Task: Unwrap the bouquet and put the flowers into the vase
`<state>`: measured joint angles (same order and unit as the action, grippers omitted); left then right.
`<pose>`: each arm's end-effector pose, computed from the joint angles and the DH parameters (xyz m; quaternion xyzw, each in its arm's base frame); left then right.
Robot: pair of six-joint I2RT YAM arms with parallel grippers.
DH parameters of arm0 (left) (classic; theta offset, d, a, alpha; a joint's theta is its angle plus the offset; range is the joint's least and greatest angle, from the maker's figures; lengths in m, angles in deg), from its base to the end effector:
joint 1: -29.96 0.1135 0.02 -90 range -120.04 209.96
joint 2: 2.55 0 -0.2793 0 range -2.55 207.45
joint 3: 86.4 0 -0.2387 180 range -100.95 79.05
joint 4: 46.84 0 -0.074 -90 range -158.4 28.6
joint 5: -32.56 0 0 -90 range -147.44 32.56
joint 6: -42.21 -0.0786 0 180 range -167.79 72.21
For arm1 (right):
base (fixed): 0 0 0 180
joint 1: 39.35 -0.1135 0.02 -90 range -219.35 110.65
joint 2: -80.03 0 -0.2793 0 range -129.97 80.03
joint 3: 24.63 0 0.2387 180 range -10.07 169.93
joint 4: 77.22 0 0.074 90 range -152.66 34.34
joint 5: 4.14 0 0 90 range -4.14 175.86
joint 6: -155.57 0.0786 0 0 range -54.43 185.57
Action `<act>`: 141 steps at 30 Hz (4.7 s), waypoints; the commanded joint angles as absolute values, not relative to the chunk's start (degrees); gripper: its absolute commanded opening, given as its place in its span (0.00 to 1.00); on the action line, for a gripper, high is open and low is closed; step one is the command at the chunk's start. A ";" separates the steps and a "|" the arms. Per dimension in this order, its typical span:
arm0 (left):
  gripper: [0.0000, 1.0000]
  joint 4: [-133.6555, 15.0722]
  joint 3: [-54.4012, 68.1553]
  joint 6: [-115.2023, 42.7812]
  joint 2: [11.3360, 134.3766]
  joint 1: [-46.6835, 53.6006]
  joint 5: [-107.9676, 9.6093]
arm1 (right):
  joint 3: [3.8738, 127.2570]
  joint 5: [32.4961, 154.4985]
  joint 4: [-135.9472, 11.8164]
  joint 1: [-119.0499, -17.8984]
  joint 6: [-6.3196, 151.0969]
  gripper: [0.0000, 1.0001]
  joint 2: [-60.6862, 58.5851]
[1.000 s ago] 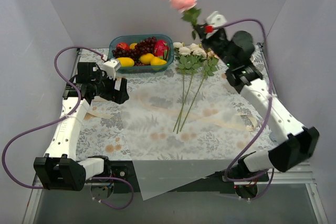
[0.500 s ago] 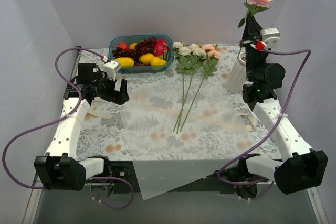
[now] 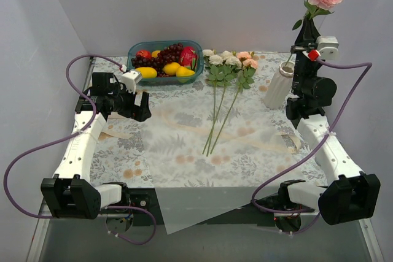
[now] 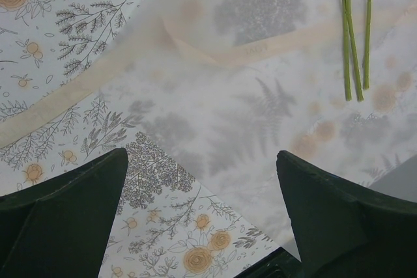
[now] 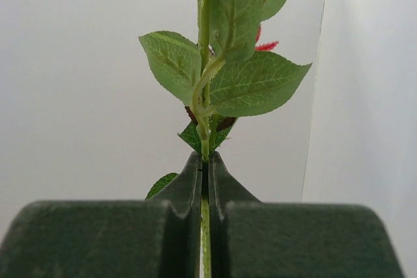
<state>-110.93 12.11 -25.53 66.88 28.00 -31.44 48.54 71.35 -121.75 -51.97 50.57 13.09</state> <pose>0.2430 -0.0428 0.3108 -0.0903 0.9198 -0.2745 0.2653 0.2413 0.0338 0.5126 0.0360 0.3519 -0.0618 0.9333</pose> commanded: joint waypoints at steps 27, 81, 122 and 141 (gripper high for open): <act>0.98 -113.51 7.86 -26.44 66.62 28.46 -31.25 | 38.81 64.94 -123.66 -47.70 55.99 0.01 10.42; 0.98 -111.05 14.88 -25.55 63.72 28.46 -29.93 | 47.76 62.21 -99.15 -45.76 64.51 0.82 7.34; 0.98 -110.79 11.90 -24.41 64.69 28.46 -28.87 | 47.08 83.08 -62.12 -63.01 101.66 0.98 5.60; 0.98 -110.61 14.10 -26.17 63.02 28.82 -30.02 | 78.34 51.67 -24.00 -68.61 118.21 0.88 -32.90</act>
